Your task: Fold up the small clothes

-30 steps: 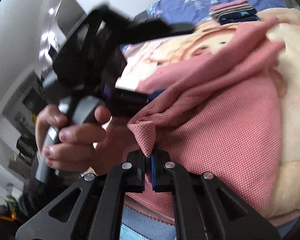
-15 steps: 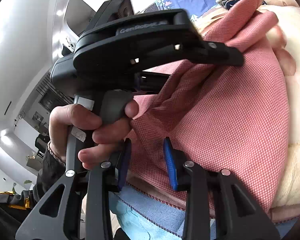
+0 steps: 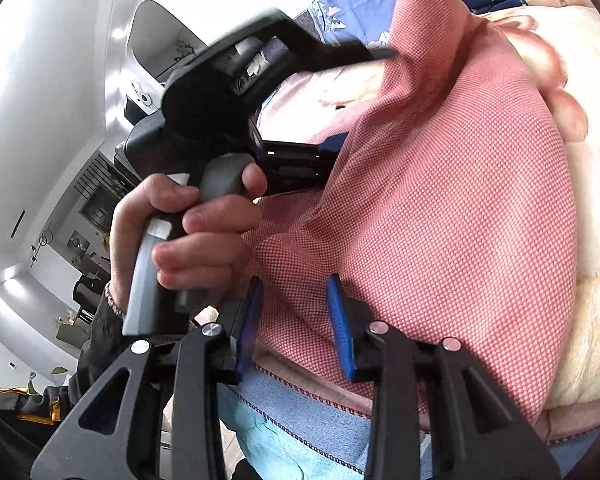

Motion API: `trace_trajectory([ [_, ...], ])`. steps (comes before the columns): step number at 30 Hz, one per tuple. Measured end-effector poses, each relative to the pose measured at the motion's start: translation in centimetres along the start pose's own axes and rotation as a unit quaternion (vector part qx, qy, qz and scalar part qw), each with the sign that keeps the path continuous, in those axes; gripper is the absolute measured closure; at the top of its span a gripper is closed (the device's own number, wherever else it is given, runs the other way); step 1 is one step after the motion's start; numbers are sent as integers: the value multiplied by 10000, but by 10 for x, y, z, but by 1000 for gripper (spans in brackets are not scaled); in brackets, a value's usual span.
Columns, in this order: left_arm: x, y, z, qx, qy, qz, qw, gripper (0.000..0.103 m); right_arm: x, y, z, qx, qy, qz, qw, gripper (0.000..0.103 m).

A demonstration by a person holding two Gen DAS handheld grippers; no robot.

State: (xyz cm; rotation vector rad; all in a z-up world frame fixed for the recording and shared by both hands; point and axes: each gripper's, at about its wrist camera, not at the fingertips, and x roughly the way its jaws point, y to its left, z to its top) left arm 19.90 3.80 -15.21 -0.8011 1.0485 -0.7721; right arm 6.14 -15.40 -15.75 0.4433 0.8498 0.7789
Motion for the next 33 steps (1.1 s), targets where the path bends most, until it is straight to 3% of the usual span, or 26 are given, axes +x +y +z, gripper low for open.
trace_trajectory([
  [2, 0, 0, 1, 19, 45, -165, 9999, 23, -1, -3, 0, 41, -15, 43, 10000, 69],
  [5, 8, -11, 0, 170, 137, -11, 9998, 23, -2, -7, 0, 85, -40, 86, 9999, 69],
  [8, 21, -31, -7, 777, 403, 727, 9935, 23, -3, -8, -1, 102, -51, 102, 9999, 69],
  [11, 36, -49, -14, 1418, 406, 1544, 9769, 26, -3, -8, -1, 131, -48, 127, 9998, 69],
  [12, 39, -52, -15, 1562, 338, 1805, 9705, 31, -3, -9, -2, 140, -55, 115, 9998, 69],
  [14, 39, -50, -11, 1435, 217, 1968, 9697, 39, -4, -10, -3, 157, -71, 121, 9998, 69],
  [16, 31, -29, 2, 633, 96, 1574, 9855, 51, -5, -12, -4, 160, -75, 131, 9998, 69],
  [17, 24, -10, 9, -29, 35, 1119, 9937, 54, -6, -12, -5, 142, -72, 124, 9998, 69],
  [18, 19, 7, 13, -556, 0, 747, 9957, 61, -6, -12, -5, 133, -70, 122, 9998, 69],
  [19, 13, 27, 17, -1194, -33, 282, 9924, 69, -7, -11, -5, 135, -74, 127, 9998, 69],
  [21, 7, 55, 18, -1967, -14, -242, 9802, 83, -7, -12, -6, 145, -80, 142, 9998, 69],
  [23, 4, 62, 18, -2095, 42, -520, 9764, 85, -7, -13, -7, 152, -87, 154, 9997, 69],
  [26, 4, 56, 18, -1866, 162, -518, 9809, 82, -9, -16, -9, 155, -113, 173, 9997, 69],
  [31, 12, 39, 29, -1496, 433, -500, 9865, 50, -18, -18, -14, 143, -222, 128, 9996, 69],
  [33, 16, 27, 35, -1144, 545, -188, 9918, 49, -19, -15, -16, 42, -258, 13, 9997, 69],
])
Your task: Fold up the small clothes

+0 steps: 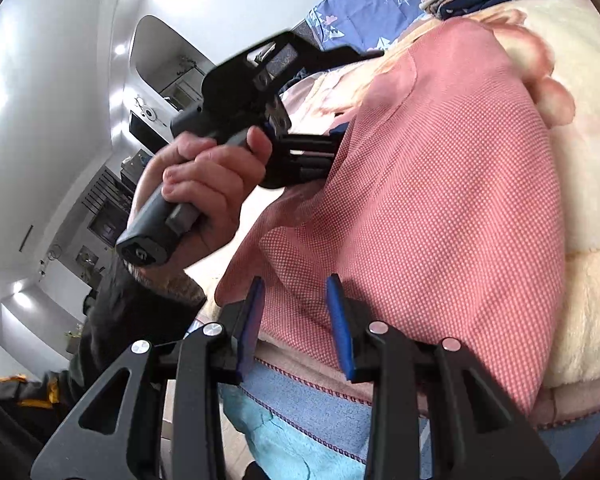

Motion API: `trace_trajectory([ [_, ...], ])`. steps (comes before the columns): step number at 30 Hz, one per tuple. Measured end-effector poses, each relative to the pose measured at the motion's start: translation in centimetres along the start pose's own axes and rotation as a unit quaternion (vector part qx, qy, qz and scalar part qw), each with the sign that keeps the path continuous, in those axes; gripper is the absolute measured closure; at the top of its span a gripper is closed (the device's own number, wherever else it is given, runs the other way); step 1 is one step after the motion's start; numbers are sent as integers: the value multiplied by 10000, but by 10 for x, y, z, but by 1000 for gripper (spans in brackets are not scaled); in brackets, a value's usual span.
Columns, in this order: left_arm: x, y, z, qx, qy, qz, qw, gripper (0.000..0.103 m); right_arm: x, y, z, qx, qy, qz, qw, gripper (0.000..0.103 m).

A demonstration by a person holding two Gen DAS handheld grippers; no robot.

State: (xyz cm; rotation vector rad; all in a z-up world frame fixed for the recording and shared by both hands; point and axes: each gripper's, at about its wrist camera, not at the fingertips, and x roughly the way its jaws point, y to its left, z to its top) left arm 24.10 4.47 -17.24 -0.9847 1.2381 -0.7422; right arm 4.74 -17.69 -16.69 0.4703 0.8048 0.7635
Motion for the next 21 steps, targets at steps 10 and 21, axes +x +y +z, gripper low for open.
trace_trajectory([
  [10, 24, -27, 17, 949, 276, 1261, 9871, 85, 25, 47, -5, -1680, -77, -1791, 9693, 78],
  [21, -6, -40, 3, 1298, 64, 1026, 9862, 95, 11, 73, -9, -1951, -607, -2156, 9549, 99],
])
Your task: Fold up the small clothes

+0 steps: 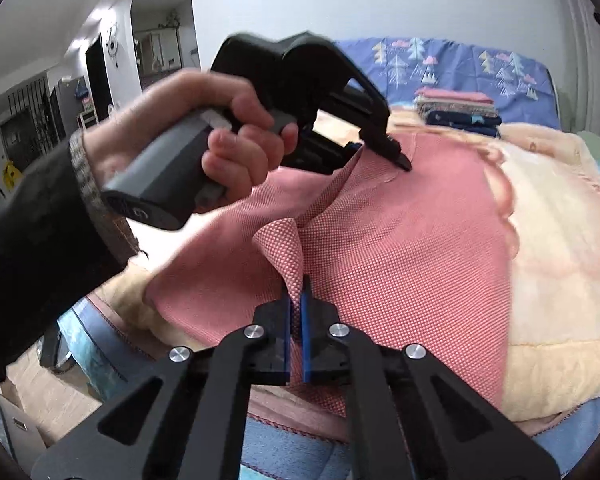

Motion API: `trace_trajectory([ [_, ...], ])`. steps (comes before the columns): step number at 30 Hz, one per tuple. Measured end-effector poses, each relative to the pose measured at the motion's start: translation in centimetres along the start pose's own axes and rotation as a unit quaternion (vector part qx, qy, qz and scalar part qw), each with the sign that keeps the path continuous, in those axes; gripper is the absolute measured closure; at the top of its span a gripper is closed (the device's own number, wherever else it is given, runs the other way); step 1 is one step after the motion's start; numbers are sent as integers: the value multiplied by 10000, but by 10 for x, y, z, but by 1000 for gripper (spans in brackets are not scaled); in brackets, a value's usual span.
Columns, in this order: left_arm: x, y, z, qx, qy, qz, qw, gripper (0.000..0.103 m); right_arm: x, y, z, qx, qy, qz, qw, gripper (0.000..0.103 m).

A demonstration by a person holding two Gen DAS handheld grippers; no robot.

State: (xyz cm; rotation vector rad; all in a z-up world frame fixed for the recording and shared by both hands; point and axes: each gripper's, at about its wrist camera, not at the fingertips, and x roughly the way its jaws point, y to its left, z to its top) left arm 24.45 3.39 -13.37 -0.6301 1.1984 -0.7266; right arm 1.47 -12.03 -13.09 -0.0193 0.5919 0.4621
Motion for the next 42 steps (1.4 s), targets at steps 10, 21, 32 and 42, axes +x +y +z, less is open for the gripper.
trace_trajectory([
  [10, -59, -33, -3, 395, -411, -118, 9983, 95, -27, 6, 40, 451, -397, 791, 9951, 99],
  [21, -88, 27, -22, 39, -513, 310, 9982, 95, 8, 33, 26, 473, 262, 1438, 9881, 99],
  [32, -126, 79, -37, -266, -1219, 776, 9891, 46, 13, 36, 1, 535, 806, 1845, 9781, 78],
  [42, -158, 21, -82, 241, -1570, 345, 9867, 46, -43, -12, 23, 1368, 45, 2078, 9686, 72],
])
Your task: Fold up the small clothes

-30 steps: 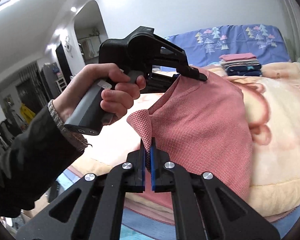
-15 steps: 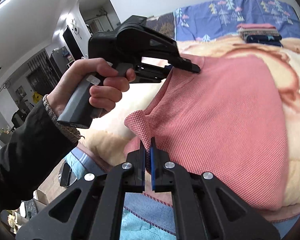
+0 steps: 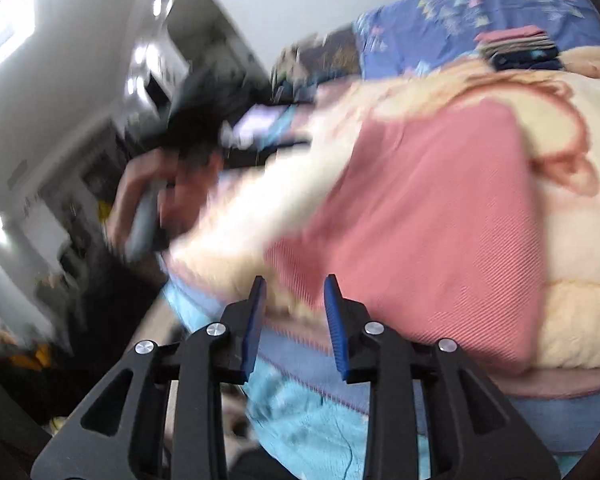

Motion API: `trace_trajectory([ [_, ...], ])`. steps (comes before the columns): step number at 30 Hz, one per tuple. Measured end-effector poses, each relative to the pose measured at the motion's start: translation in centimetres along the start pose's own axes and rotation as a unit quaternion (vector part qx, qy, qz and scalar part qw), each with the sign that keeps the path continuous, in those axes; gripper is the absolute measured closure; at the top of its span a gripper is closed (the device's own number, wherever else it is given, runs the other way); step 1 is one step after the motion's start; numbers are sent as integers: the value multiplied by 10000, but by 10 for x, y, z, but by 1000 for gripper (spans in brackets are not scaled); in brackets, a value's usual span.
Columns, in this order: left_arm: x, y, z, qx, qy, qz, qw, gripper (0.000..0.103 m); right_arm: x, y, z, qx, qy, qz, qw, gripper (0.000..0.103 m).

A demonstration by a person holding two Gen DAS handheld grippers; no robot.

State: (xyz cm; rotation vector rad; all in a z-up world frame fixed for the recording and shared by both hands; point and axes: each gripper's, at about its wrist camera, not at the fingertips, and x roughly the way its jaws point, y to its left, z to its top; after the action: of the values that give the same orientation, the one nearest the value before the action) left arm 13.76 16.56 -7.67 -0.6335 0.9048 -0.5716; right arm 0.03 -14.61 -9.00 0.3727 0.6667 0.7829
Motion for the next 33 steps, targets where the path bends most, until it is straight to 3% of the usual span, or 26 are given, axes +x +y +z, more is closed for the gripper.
trace_trajectory([
  [2, 4, -17, -15, 192, 34, -45, 9998, 47, -12, -15, 19, 259, -335, -282, 9987, 72],
  [4, 16, -32, -37, 410, 142, 30, 9991, 62, -17, -31, 36, 483, -517, -612, 9956, 80],
  [7, 33, -39, -71, 756, 354, 389, 9958, 76, -14, -52, 49, 712, -485, -882, 9924, 88],
  [10, 41, -30, -94, 877, 429, 703, 9927, 77, 5, -72, 44, 868, -95, -1142, 9896, 89],
  [12, 41, -20, -102, 868, 354, 692, 9932, 78, 15, -85, 32, 1044, 114, -1297, 9860, 89],
  [16, 35, -12, -111, 760, 225, 560, 9953, 78, 22, -107, 14, 1415, 232, -1195, 9824, 93],
  [21, 35, -11, -111, 837, 283, 630, 9941, 78, 19, -108, 14, 1490, 322, -1086, 9823, 91],
  [23, 27, -15, -100, 758, 266, 555, 9952, 74, 13, -106, 22, 1548, 302, -929, 9831, 83],
  [24, 20, -18, -92, 775, 136, 549, 9954, 64, 11, -108, 28, 1595, 250, -838, 9833, 79],
  [25, 14, -19, -83, 795, 3, 632, 9948, 47, 6, -109, 33, 1634, 185, -781, 9833, 73],
  [26, 11, -20, -75, 799, -52, 756, 9939, 41, 4, -110, 39, 1655, 149, -792, 9829, 70],
  [28, 11, -14, -59, 599, 6, 829, 9948, 39, 0, -118, 50, 1790, 178, -849, 9800, 63],
  [29, 15, -5, -51, 348, 116, 796, 9962, 38, 0, -122, 53, 1886, 227, -850, 9781, 52],
  [31, 22, 12, -43, -121, 248, 701, 9972, 33, 5, -136, 57, 2178, 456, -755, 9720, 42],
  [33, 32, 30, -39, -527, 458, 645, 9955, 33, 10, -144, 56, 2362, 691, -642, 9671, 42],
])
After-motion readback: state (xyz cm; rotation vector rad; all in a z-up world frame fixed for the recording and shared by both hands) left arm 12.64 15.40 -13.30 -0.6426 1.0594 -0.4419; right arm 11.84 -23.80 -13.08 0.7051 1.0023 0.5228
